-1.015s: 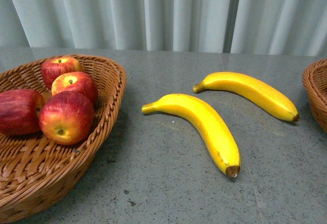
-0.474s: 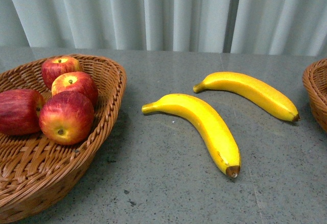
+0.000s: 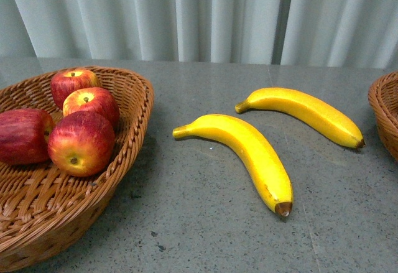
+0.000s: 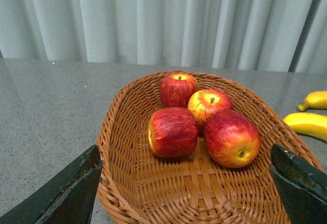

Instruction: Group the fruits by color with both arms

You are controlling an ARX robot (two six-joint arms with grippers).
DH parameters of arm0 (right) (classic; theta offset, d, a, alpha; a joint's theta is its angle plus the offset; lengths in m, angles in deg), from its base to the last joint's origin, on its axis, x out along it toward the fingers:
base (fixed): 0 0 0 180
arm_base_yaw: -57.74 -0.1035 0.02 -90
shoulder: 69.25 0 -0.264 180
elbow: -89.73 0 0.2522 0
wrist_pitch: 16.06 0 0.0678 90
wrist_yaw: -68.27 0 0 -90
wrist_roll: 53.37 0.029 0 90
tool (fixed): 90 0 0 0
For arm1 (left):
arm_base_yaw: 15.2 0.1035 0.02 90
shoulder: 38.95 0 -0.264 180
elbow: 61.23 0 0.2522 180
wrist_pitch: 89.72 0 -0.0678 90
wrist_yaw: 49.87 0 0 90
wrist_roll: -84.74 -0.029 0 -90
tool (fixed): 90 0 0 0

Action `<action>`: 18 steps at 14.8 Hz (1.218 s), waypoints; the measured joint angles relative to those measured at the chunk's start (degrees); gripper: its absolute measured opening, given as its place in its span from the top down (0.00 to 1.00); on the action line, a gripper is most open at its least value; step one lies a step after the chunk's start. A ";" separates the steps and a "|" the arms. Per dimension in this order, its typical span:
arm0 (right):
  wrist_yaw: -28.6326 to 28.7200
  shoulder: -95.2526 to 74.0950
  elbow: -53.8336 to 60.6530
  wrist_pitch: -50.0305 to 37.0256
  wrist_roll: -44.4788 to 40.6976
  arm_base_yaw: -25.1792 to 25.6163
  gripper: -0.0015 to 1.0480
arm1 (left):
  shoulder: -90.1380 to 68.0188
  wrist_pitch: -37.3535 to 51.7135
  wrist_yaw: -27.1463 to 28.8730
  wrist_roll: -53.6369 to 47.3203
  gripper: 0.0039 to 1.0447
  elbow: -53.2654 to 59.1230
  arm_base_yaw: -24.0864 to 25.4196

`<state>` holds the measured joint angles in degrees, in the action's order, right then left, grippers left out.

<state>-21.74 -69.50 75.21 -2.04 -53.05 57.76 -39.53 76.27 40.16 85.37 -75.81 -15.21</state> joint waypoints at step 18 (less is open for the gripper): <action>9.20 -99.69 -58.75 -12.72 -2.45 -29.09 0.06 | 0.00 0.02 0.00 -0.02 0.06 0.00 0.00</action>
<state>-12.54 -169.19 16.46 -14.76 -55.50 28.66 -39.53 76.29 40.16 85.34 -75.81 -15.21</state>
